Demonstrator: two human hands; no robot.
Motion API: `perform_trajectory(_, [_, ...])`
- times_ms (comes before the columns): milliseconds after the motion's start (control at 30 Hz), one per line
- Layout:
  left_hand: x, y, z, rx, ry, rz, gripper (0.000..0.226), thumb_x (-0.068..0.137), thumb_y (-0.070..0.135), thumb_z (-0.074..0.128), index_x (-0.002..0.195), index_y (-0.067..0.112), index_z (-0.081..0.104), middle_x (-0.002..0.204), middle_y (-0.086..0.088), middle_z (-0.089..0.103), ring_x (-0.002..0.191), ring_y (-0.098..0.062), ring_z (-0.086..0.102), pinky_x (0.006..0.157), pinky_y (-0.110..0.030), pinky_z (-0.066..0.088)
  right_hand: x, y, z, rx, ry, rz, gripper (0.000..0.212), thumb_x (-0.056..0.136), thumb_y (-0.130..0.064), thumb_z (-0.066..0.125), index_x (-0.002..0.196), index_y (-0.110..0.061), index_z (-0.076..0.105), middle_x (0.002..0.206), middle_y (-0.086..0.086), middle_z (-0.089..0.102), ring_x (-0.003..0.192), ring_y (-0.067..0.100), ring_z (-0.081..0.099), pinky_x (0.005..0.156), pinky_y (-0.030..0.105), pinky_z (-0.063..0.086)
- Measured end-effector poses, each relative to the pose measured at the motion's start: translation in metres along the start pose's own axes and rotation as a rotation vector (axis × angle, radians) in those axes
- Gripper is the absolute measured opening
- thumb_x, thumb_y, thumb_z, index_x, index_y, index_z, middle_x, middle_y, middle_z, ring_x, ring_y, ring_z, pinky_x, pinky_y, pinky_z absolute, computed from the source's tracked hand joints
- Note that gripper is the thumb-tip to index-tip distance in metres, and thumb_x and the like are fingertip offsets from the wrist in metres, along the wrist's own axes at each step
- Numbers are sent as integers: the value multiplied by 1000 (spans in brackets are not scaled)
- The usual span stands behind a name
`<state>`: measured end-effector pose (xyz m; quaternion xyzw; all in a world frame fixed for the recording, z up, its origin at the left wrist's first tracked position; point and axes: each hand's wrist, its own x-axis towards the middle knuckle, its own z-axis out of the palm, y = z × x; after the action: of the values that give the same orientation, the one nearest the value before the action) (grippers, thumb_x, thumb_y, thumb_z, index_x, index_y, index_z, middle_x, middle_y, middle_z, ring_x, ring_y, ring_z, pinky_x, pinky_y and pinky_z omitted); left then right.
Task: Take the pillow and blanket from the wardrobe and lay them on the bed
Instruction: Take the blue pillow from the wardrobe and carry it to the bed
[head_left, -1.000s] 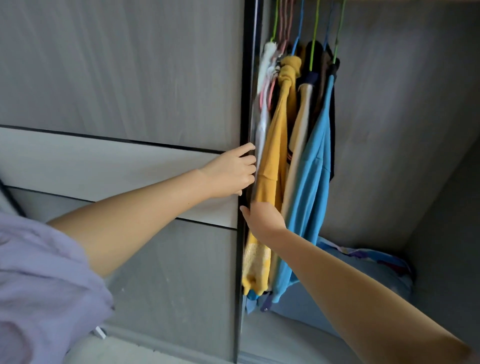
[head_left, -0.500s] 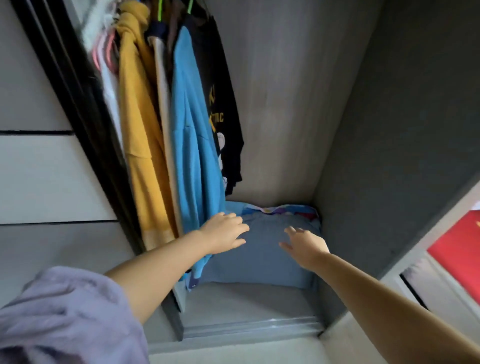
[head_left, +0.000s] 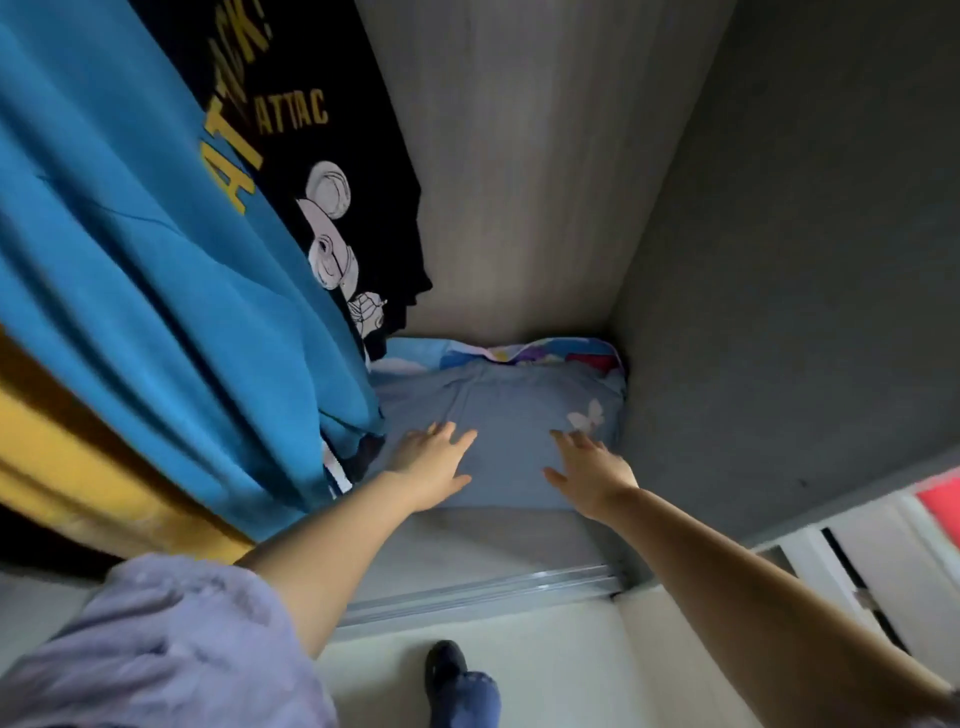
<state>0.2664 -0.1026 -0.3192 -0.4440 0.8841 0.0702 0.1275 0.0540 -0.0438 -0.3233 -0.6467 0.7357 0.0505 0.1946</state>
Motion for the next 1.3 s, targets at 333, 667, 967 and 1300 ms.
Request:
perform_trajectory(333, [153, -54, 68, 83, -94, 50, 62, 93, 32, 46, 147, 17, 20, 148, -15, 32, 132, -31, 35, 105, -43, 32, 175, 24, 49, 2, -110, 5, 63, 97, -45, 40, 149, -16, 19, 148, 8, 34, 135, 26, 34, 105, 42, 39])
perform_trajectory(667, [330, -124, 171, 148, 162, -143, 61, 71, 21, 70, 126, 0, 54, 117, -24, 61, 102, -35, 61, 88, -40, 49, 404, 80, 131, -168, 46, -102, 74, 93, -44, 48, 150, -11, 13, 158, 9, 17, 144, 23, 17, 116, 46, 16])
perform_trajectory(967, [372, -161, 271, 67, -39, -353, 105, 69, 58, 70, 147, 9, 19, 135, -17, 49, 124, -30, 47, 112, -50, 24, 446, 117, 204, -316, -64, -167, 100, 73, -67, 60, 147, -12, 19, 146, 17, 36, 130, 34, 38, 111, 46, 25])
perform_trajectory(1300, [330, -134, 260, 133, -269, -146, 33, 98, 31, 38, 125, 19, 53, 115, -11, 68, 107, -30, 65, 90, -39, 49, 390, 104, 207, -244, -337, -224, 53, 89, -50, 51, 131, -18, 51, 122, 10, 64, 111, 30, 60, 89, 39, 48])
